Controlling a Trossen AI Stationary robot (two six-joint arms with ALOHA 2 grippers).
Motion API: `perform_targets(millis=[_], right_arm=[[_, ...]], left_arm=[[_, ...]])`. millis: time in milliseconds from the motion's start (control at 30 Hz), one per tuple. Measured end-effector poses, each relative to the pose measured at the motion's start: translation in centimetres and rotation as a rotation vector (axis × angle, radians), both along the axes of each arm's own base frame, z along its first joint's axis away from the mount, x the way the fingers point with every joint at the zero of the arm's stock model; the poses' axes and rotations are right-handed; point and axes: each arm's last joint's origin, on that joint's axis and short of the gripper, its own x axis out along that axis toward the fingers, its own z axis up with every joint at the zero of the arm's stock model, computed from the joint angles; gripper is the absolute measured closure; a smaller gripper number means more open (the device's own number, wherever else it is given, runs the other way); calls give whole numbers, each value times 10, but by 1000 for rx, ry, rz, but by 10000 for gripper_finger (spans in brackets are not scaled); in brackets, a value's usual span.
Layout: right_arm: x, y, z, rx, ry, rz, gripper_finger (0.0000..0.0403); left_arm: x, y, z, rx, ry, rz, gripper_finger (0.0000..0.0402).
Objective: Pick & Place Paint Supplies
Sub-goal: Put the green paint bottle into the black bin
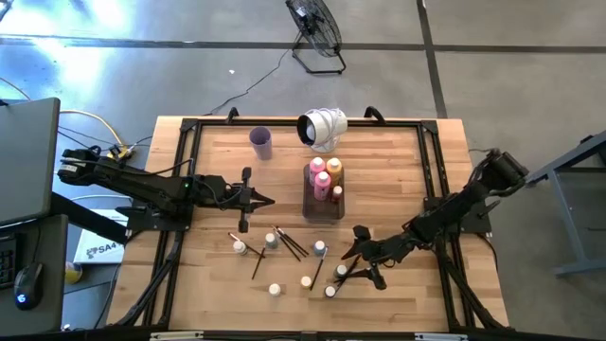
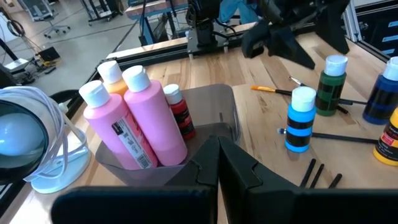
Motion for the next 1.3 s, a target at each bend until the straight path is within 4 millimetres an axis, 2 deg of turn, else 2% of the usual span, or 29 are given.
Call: perform_targets(millis=[133, 300, 700, 1300], right_arm=[[6, 4, -12, -8, 12, 3, 163], [14, 9, -17, -3, 4, 3, 163], [17, 11, -14, -8, -30, -4, 165], [17, 11, -14, -15, -34, -2, 285]], left_arm=[[0, 0, 0, 0, 0, 0, 402], [0, 0, 0, 0, 0, 0, 402], [0, 0, 0, 1, 1, -1, 402], [0, 0, 0, 1, 1, -1, 402]])
